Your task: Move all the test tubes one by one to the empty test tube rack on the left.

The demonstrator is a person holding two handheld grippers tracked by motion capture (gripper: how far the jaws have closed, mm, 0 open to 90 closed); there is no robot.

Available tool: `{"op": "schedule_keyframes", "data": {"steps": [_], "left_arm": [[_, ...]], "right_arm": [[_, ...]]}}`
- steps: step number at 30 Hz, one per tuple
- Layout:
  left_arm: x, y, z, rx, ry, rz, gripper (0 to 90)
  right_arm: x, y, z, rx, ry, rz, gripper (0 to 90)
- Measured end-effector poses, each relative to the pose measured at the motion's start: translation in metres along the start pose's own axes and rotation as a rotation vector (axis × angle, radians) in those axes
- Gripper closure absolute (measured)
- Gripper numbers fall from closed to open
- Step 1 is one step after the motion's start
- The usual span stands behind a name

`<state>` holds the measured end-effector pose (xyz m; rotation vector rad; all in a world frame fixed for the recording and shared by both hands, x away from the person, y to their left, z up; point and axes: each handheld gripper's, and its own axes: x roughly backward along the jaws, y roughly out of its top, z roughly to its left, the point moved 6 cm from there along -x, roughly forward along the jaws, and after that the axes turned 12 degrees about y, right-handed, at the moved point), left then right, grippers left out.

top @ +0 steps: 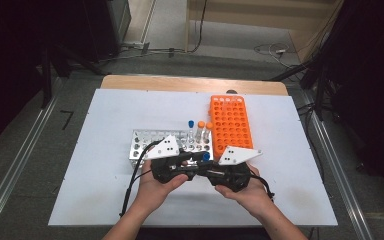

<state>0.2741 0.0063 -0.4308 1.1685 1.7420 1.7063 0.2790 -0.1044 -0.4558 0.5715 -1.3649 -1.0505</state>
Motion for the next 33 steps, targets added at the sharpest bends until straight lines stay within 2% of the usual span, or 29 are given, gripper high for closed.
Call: {"op": "schedule_keyframes", "data": {"steps": [2,6,11,14,20,28,33], "left_arm": [[0.0,0.0,-0.001,-0.01,-0.004,0.001,70.9],[0.001,0.001,0.001,-0.032,0.027,0.0,74.5],[0.003,0.002,0.004,-0.029,0.054,-0.007,76.3],[0.006,0.005,0.008,-0.024,0.069,-0.018,76.4],[0.014,0.01,0.021,-0.009,0.119,-0.039,76.5],[0.023,0.016,0.046,0.015,0.182,-0.055,76.5],[0.026,0.019,0.063,0.026,0.228,-0.059,76.5]], "right_arm": [[-0.001,0.0,0.002,0.003,0.004,-0.001,74.4],[-0.001,-0.001,0.001,0.0,0.007,-0.001,74.2],[0.001,-0.002,-0.001,-0.004,0.003,-0.008,72.9],[0.004,-0.004,-0.004,0.006,-0.004,-0.007,68.1],[0.016,-0.012,-0.013,0.01,-0.017,-0.03,49.2],[0.046,-0.022,-0.03,-0.015,-0.078,-0.083,12.8],[0.067,-0.031,-0.035,-0.017,-0.114,-0.11,2.0]]}}
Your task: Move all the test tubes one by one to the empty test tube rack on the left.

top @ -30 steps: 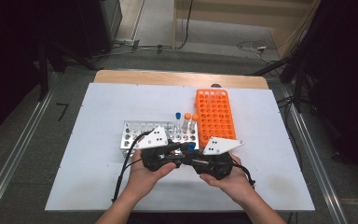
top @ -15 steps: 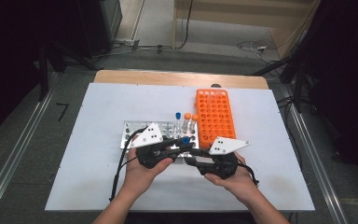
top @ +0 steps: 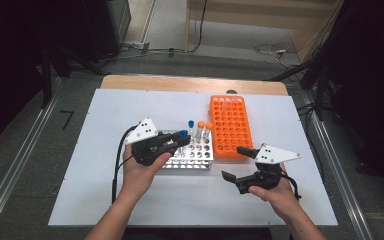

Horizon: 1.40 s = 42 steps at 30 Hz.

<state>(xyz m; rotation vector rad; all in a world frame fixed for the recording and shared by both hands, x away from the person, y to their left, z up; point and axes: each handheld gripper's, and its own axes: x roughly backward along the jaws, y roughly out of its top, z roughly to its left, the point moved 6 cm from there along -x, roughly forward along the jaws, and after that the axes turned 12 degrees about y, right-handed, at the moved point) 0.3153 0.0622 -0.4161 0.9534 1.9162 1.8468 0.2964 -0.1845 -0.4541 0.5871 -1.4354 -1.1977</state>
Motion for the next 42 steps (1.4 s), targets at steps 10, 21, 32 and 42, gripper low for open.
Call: {"op": "schedule_keyframes", "data": {"steps": [10,21,32,42], "left_arm": [[-0.016,0.013,0.031,0.033,0.089,-0.034,76.6],[-0.046,0.013,0.046,0.045,0.164,-0.05,76.5],[-0.059,0.004,0.052,0.025,0.212,-0.025,76.5],[-0.063,-0.01,0.05,0.013,0.204,0.052,76.4]], "right_arm": [[0.036,-0.026,-0.018,-0.048,-0.066,-0.007,1.5],[0.045,-0.039,-0.037,-0.089,-0.108,-0.011,1.2],[0.049,-0.04,-0.04,-0.095,-0.106,-0.021,1.2],[0.049,-0.041,-0.041,-0.095,-0.112,-0.021,1.3]]}}
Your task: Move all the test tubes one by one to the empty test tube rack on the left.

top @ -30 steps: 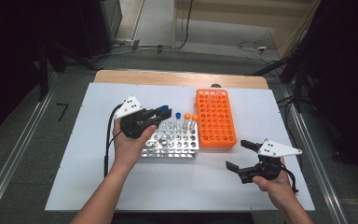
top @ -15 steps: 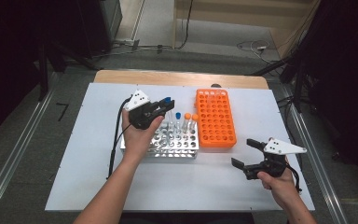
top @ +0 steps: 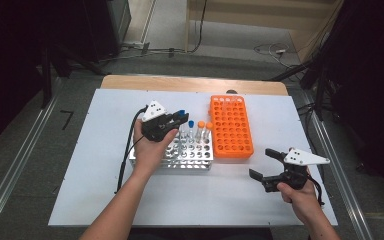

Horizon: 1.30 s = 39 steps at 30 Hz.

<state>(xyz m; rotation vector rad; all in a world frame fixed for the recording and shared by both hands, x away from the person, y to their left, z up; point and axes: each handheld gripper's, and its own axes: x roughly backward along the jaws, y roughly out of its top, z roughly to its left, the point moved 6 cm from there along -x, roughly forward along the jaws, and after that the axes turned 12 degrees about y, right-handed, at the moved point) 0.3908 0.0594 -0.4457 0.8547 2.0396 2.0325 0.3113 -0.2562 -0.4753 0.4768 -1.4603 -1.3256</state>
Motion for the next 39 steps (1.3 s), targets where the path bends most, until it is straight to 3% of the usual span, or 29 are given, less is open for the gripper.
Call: {"op": "schedule_keyframes", "data": {"steps": [7,15,22,28,32,35,39], "left_arm": [[0.001,-0.007,-0.004,-0.04,0.011,0.032,76.0],[0.004,-0.009,-0.009,-0.024,-0.021,0.061,72.3],[0.011,-0.006,-0.009,-0.01,-0.025,0.05,57.9],[0.023,-0.002,-0.012,0.013,-0.066,0.029,39.8],[0.036,-0.001,-0.016,0.024,-0.111,0.014,24.4],[0.046,-0.002,-0.018,0.032,-0.123,0.006,11.2],[0.06,-0.006,-0.017,0.039,-0.127,0.001,1.0]], "right_arm": [[-0.001,0.0,0.0,0.0,0.0,-0.001,1.3],[-0.002,0.0,0.001,-0.001,0.004,-0.001,1.3],[-0.005,0.0,-0.003,-0.006,0.008,-0.003,1.4],[-0.007,0.006,-0.009,-0.014,-0.006,-0.017,1.7],[-0.012,0.012,-0.017,-0.011,-0.03,-0.021,2.0],[-0.015,0.019,-0.023,-0.013,-0.048,-0.028,2.5],[-0.022,0.028,-0.035,-0.012,-0.084,-0.028,2.9]]}}
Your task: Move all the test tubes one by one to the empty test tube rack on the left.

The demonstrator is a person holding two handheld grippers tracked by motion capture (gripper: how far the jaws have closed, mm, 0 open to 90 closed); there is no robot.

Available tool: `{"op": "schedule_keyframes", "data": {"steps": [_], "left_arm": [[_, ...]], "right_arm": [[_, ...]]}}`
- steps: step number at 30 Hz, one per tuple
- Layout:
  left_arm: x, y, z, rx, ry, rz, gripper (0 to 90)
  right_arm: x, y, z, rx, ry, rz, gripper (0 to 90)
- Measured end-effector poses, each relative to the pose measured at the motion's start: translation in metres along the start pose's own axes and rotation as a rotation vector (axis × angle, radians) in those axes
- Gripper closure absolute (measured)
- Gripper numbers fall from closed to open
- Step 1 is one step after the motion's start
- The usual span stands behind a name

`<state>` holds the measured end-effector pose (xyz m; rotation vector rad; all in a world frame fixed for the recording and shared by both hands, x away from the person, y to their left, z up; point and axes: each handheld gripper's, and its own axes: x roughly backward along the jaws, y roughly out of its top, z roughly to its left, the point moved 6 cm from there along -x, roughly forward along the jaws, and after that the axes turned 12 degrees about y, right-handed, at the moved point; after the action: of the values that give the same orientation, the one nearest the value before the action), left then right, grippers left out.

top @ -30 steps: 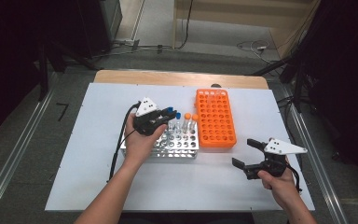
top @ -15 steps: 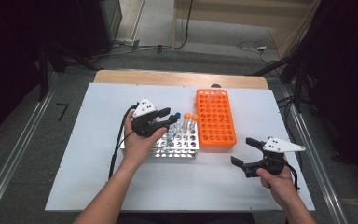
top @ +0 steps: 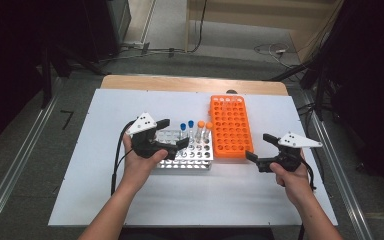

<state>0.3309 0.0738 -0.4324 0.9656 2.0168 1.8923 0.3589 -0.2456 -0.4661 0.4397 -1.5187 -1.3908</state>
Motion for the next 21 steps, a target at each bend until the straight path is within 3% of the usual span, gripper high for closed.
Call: {"op": "schedule_keyframes", "data": {"steps": [9,13,19,21], "left_arm": [[0.033,-0.009,0.003,0.017,-0.008,-0.029,0.0],[0.041,-0.014,0.005,0.011,0.005,-0.023,0.0],[0.048,-0.024,0.005,0.03,0.003,-0.012,0.0],[0.048,-0.025,0.005,0.032,0.006,-0.008,0.0]], "right_arm": [[-0.025,0.023,-0.03,-0.027,-0.042,0.012,3.1],[-0.037,0.033,-0.041,-0.078,-0.052,-0.008,6.5],[-0.055,0.045,-0.062,-0.114,-0.102,-0.004,27.2],[-0.062,0.046,-0.071,-0.128,-0.094,0.004,36.5]]}}
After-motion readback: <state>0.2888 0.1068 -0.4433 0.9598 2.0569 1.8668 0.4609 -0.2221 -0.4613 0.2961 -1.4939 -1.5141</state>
